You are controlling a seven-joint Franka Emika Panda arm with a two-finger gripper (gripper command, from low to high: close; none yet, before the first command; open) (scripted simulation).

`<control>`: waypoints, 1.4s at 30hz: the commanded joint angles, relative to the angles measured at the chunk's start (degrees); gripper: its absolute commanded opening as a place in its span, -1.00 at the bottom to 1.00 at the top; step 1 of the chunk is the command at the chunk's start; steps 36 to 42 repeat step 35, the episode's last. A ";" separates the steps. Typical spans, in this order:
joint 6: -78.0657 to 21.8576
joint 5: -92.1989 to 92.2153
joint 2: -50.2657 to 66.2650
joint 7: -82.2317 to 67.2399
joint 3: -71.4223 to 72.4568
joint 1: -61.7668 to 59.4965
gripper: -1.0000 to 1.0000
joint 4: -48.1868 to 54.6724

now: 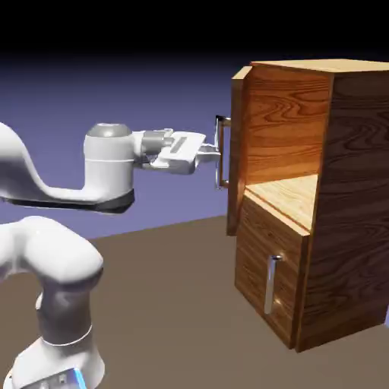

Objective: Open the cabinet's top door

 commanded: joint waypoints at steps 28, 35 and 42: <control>-62.33 46.08 45.90 16.76 53.19 -17.44 -1.00 38.59; -73.75 47.38 57.01 22.88 59.64 -21.90 1.00 47.85; -73.75 47.38 57.01 22.88 59.64 -21.90 1.00 47.85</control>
